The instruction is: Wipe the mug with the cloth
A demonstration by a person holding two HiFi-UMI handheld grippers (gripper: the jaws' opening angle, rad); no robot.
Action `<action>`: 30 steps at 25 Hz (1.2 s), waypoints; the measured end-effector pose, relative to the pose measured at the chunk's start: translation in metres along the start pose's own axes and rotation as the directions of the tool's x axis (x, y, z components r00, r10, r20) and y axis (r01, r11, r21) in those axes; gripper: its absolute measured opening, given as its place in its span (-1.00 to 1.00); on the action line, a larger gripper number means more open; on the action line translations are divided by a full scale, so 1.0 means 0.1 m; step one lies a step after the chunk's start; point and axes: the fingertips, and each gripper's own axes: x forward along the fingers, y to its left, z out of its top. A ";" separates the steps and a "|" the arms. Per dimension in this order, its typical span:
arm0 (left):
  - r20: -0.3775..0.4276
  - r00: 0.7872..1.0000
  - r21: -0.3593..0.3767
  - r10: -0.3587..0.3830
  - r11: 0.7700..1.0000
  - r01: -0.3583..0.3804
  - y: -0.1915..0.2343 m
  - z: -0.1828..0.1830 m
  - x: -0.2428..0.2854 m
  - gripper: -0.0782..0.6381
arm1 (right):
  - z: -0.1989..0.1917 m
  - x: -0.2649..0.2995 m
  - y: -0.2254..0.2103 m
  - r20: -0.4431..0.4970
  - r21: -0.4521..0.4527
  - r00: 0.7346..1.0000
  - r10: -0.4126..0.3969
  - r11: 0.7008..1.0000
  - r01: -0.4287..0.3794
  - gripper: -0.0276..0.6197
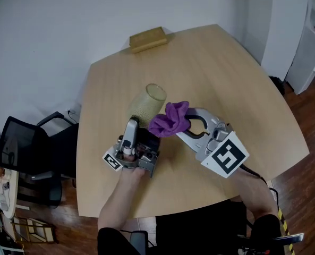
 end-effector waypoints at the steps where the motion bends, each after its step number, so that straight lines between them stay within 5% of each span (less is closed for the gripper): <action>1: 0.006 1.000 -0.002 0.000 1.000 0.000 0.00 0.02 0.00 -0.66 | 0.07 -0.10 -0.17 0.044 0.069 0.995 -0.087 0.994 0.084 -0.75; 3: 0.008 1.000 -0.014 0.002 1.000 -0.002 0.00 0.04 0.00 -0.66 | 0.13 -0.20 -0.38 0.077 0.120 0.978 -0.191 0.976 0.182 -0.75; 5: -0.006 1.000 -0.024 -0.001 1.000 0.001 -0.01 -0.01 0.01 -0.66 | 0.09 -0.15 -0.36 0.062 0.088 0.983 -0.172 0.982 0.167 -0.75; 8: -0.025 1.000 -0.040 -0.019 0.999 0.018 -0.05 -0.10 0.04 -0.65 | -0.12 0.06 -0.03 -0.055 0.010 0.998 -0.038 0.999 0.039 -0.75; 13: -0.063 0.998 -0.032 -0.020 0.999 0.018 -0.04 -0.11 0.06 -0.65 | -0.33 0.28 0.49 -0.187 -0.115 0.971 0.151 0.978 -0.175 -0.76; 15: -0.048 0.999 -0.032 -0.026 0.999 0.024 -0.04 -0.09 0.05 -0.65 | -0.28 0.24 0.40 -0.121 -0.059 0.979 0.163 0.984 -0.171 -0.75; 17: -0.029 0.998 -0.021 -0.050 0.999 0.050 -0.09 -0.06 0.07 -0.66 | -0.14 0.14 0.10 0.064 0.167 0.992 0.112 0.978 -0.122 -0.75; 18: -0.023 0.998 -0.012 -0.064 0.998 0.063 -0.12 -0.05 0.07 -0.66 | -0.13 0.04 -0.11 0.133 0.319 0.989 0.062 0.942 -0.102 -0.75; 20: -0.024 0.996 0.001 -0.081 0.997 0.081 -0.16 -0.04 0.08 -0.66 | -0.14 -0.18 -0.53 0.255 0.600 0.966 -0.052 0.792 -0.116 -0.75; 22: -0.037 0.996 0.000 -0.085 0.996 0.085 -0.17 -0.07 0.07 -0.66 | -0.14 -0.33 -0.79 0.369 0.760 0.916 -0.157 0.619 -0.200 -0.75; 23: -0.044 0.995 -0.005 -0.085 0.996 0.085 -0.17 -0.09 0.07 -0.66 | -0.14 -0.34 -0.82 0.398 0.783 0.900 -0.177 0.577 -0.232 -0.75; 24: -0.051 0.995 -0.012 -0.085 0.996 0.085 -0.18 -0.12 0.07 -0.66 | -0.13 -0.31 -0.78 0.401 0.776 0.901 -0.163 0.583 -0.240 -0.75; 25: -0.057 0.995 -0.018 -0.086 0.996 0.085 -0.18 -0.15 0.07 -0.66 | -0.10 -0.24 -0.68 0.381 0.739 0.917 -0.118 0.635 -0.225 -0.75; 28: -0.066 0.993 -0.026 -0.099 0.995 0.097 -0.20 -0.19 0.10 -0.66 | -0.04 0.01 -0.21 0.194 0.428 0.980 0.037 0.896 -0.119 -0.75; 30: -0.079 0.991 -0.016 -0.107 0.994 0.106 -0.23 -0.19 0.10 -0.65 | -0.11 0.10 0.04 0.033 0.203 0.996 0.079 0.976 -0.084 -0.75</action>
